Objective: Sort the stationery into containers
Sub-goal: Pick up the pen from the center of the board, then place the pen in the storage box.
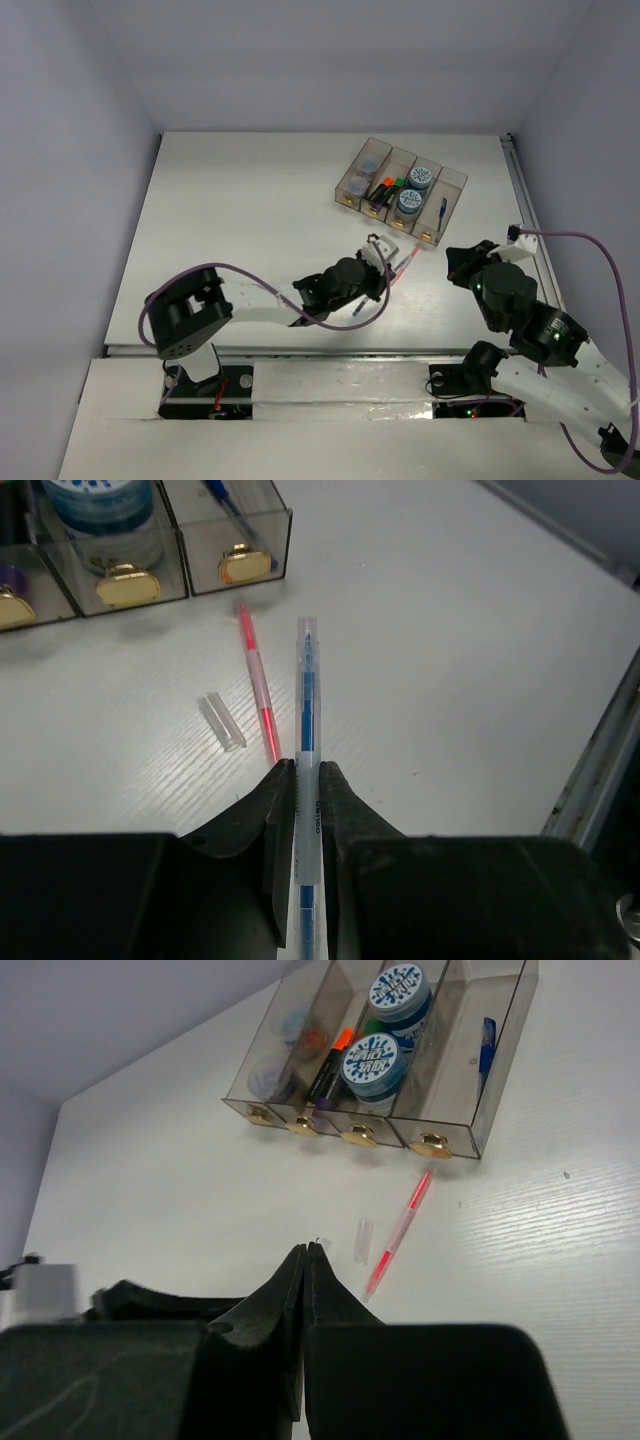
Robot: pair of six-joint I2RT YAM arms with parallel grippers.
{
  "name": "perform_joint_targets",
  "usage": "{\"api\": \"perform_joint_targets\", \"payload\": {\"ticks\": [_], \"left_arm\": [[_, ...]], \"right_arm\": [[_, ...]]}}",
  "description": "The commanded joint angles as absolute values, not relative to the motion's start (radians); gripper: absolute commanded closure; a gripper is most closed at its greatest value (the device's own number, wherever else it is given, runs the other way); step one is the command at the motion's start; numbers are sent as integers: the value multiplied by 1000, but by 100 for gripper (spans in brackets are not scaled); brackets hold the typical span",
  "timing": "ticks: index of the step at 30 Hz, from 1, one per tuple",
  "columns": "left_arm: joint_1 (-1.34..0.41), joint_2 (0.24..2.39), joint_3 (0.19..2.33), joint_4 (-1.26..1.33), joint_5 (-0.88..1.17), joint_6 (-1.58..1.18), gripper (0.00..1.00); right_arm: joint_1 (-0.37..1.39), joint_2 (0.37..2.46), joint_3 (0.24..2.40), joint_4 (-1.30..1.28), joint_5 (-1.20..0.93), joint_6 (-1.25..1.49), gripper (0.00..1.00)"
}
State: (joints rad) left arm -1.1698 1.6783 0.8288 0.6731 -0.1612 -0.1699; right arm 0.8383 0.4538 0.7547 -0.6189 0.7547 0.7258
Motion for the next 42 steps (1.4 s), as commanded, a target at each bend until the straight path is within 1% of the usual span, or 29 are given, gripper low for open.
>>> {"api": "perform_joint_targets", "payload": {"ticks": [1, 5, 11, 25, 31, 35, 42], "left_arm": [[-1169, 1562, 738, 859, -152, -198, 100], [-1169, 1439, 655, 911, -161, -186, 100], [-1169, 1345, 592, 916, -183, -163, 100], [-1169, 1256, 537, 933, -183, -158, 100], [-1103, 1296, 537, 901, -143, -210, 100], [-1023, 1393, 568, 812, -77, -285, 100], [-977, 1548, 621, 657, -86, -316, 100]], "right_arm": [[836, 469, 759, -540, 761, 687, 100], [836, 497, 755, -508, 742, 669, 100], [836, 540, 762, -468, 729, 655, 100], [836, 578, 742, -407, 635, 652, 100], [836, 609, 746, -417, 621, 652, 100], [836, 609, 739, -420, 624, 653, 100], [836, 607, 732, -422, 638, 650, 100]]}}
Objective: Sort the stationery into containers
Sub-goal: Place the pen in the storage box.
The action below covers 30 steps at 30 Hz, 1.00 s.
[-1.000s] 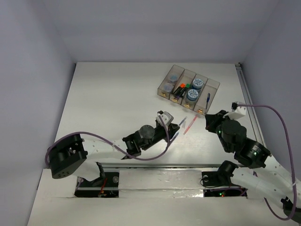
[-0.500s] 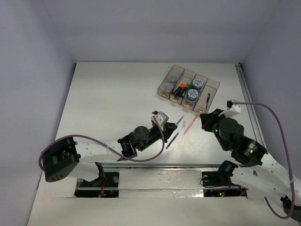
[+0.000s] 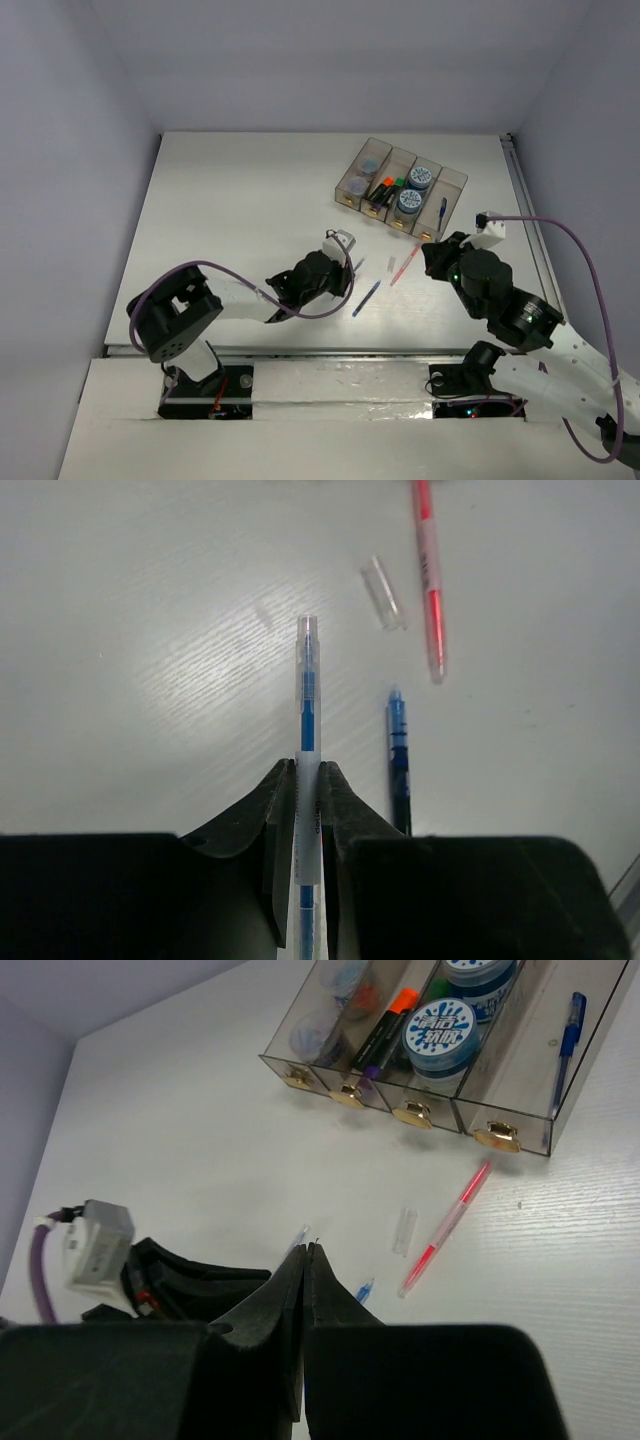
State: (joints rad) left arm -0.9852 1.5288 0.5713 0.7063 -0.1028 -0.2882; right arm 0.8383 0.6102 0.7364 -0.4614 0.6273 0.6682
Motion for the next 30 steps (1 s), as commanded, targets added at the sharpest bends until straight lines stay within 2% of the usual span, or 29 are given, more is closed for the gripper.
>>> {"api": "perform_joint_targets", "payload": {"ticks": [1, 8, 12, 15, 20, 30], "left_arm": [[-977, 1561, 633, 644, -89, -311, 100], [-977, 1657, 686, 592, -146, -288, 100], [-977, 1608, 676, 644, -130, -302, 100], [-977, 1604, 757, 617, -123, -296, 100], [-977, 1683, 1014, 574, -75, -307, 100], [-936, 2104, 1570, 522, 61, -350, 100]], "right_arm": [[836, 607, 730, -420, 637, 649, 100], [836, 592, 710, -410, 634, 652, 100], [836, 586, 707, -428, 655, 661, 100], [836, 569, 707, -437, 678, 669, 100], [836, 529, 727, -468, 722, 673, 100], [836, 433, 781, -520, 761, 655, 100]]}}
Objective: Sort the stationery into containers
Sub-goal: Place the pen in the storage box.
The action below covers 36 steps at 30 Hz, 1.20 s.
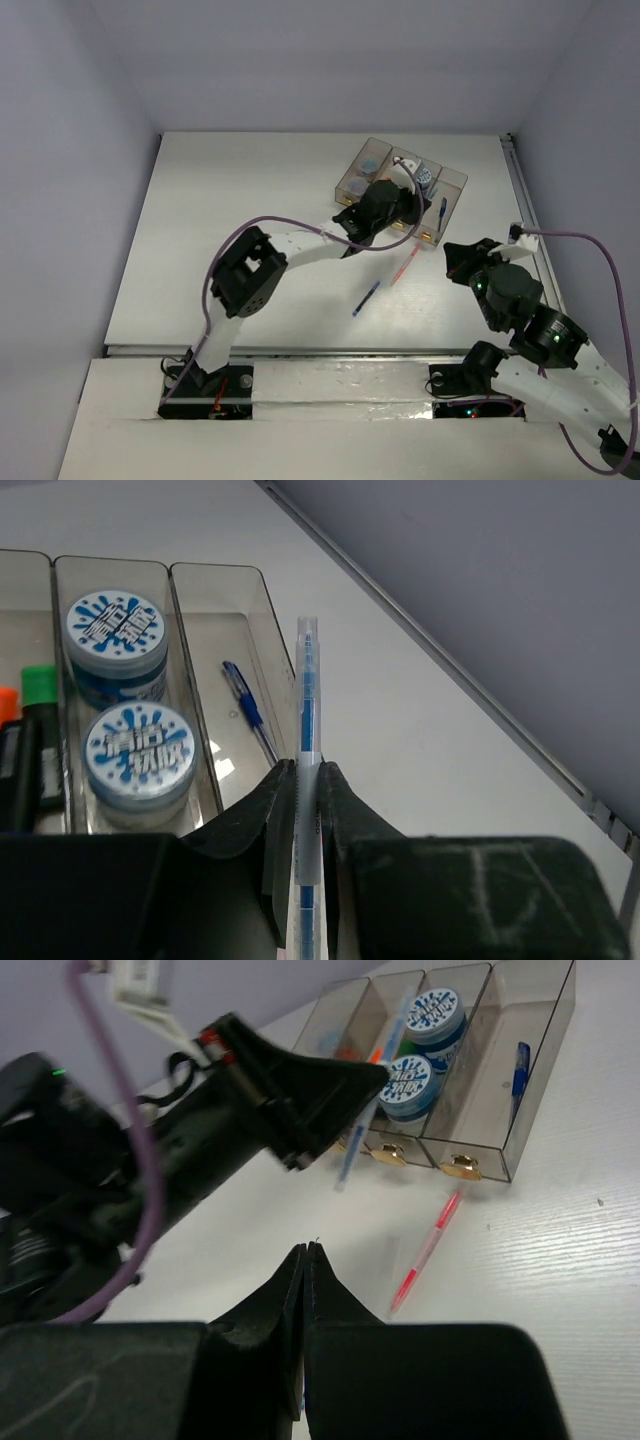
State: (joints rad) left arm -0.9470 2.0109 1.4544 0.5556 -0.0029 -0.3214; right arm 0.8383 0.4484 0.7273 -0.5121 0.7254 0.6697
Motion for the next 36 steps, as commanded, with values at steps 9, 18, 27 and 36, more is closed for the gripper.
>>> {"api": "perform_joint_targets", "payload": {"ticks": [9, 18, 27, 36], "left_arm": [[-936, 2379, 2020, 496, 84, -397, 100], [-936, 2586, 2289, 465, 37, -405, 100], [-927, 2638, 2290, 466, -37, -419, 100], [-927, 2634, 2266, 454, -40, -420, 65]], "right_arm": [[836, 420, 776, -505, 716, 634, 100], [836, 410, 765, -489, 673, 627, 100], [836, 413, 761, -486, 649, 629, 100], [836, 417, 772, -492, 657, 623, 100]]}}
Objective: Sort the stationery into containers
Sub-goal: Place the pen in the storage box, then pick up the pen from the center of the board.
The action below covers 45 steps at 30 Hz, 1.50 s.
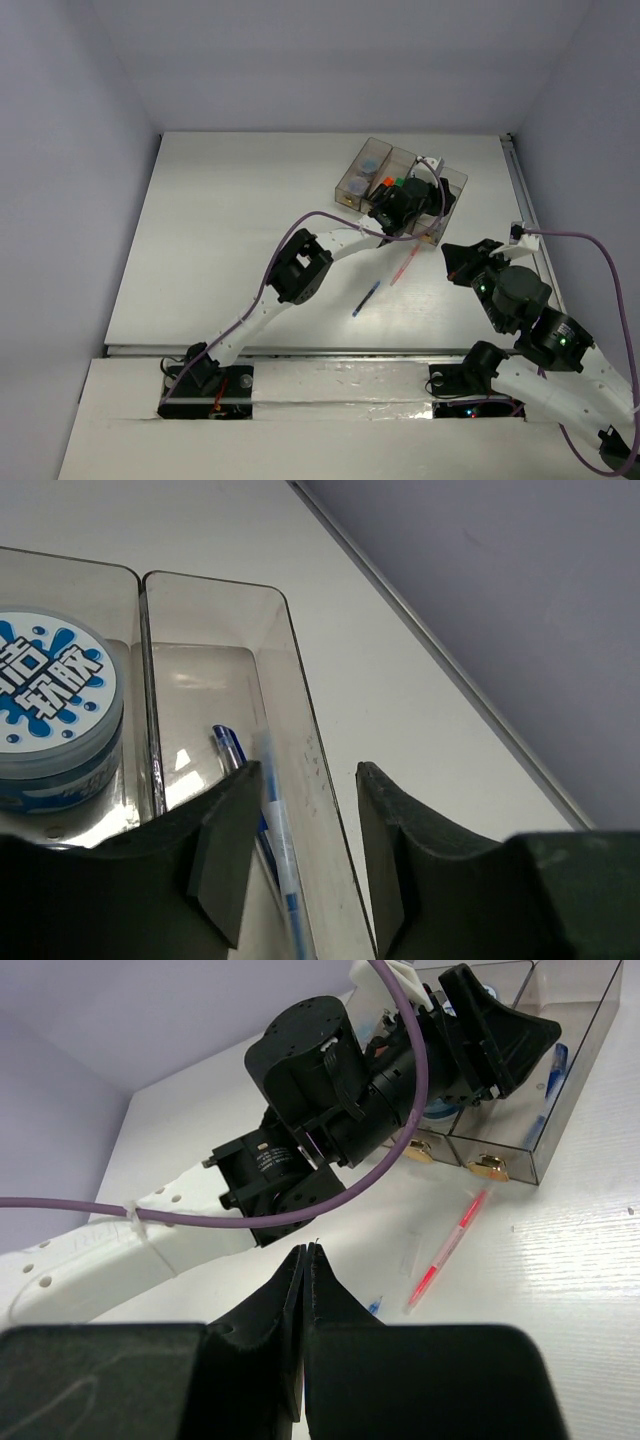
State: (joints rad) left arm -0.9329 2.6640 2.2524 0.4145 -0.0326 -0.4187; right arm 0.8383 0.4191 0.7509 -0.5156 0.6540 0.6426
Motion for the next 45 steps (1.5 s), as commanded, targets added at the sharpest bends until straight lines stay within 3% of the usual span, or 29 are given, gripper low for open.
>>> {"api": "perform_joint_targets", "payload": {"ticks": [1, 5, 9, 15, 18, 21, 22, 28, 33, 34, 37, 45], "left_arm": [[-927, 2626, 2266, 454, -37, -417, 59], [-927, 2571, 2282, 454, -5, -407, 52], [-927, 2394, 2200, 489, 43, -373, 52], [-927, 1908, 1601, 702, -37, -304, 57], [-927, 1679, 1268, 753, -81, -311, 69], [-937, 1524, 1011, 697, -127, -363, 99], [-937, 1500, 959, 627, -147, -379, 100], [-946, 1411, 706, 472, -150, -494, 99], [-956, 1436, 690, 451, -201, -496, 87], [-956, 1449, 701, 445, -196, -483, 78], [-998, 1511, 752, 420, -201, -434, 68], [-1120, 1663, 841, 376, -284, -364, 68]], "right_arm": [[836, 417, 773, -494, 657, 623, 100], [836, 422, 776, -491, 650, 626, 100], [836, 439, 779, -491, 640, 635, 100], [836, 423, 779, -505, 661, 640, 100], [836, 405, 759, -488, 647, 624, 100], [836, 445, 741, -476, 632, 618, 100], [836, 465, 738, -476, 611, 621, 100], [836, 555, 695, -413, 571, 638, 100], [836, 591, 686, -388, 557, 635, 98], [836, 598, 684, -382, 558, 640, 97], [836, 617, 672, -365, 558, 644, 94], [836, 649, 672, -373, 581, 641, 92]]}}
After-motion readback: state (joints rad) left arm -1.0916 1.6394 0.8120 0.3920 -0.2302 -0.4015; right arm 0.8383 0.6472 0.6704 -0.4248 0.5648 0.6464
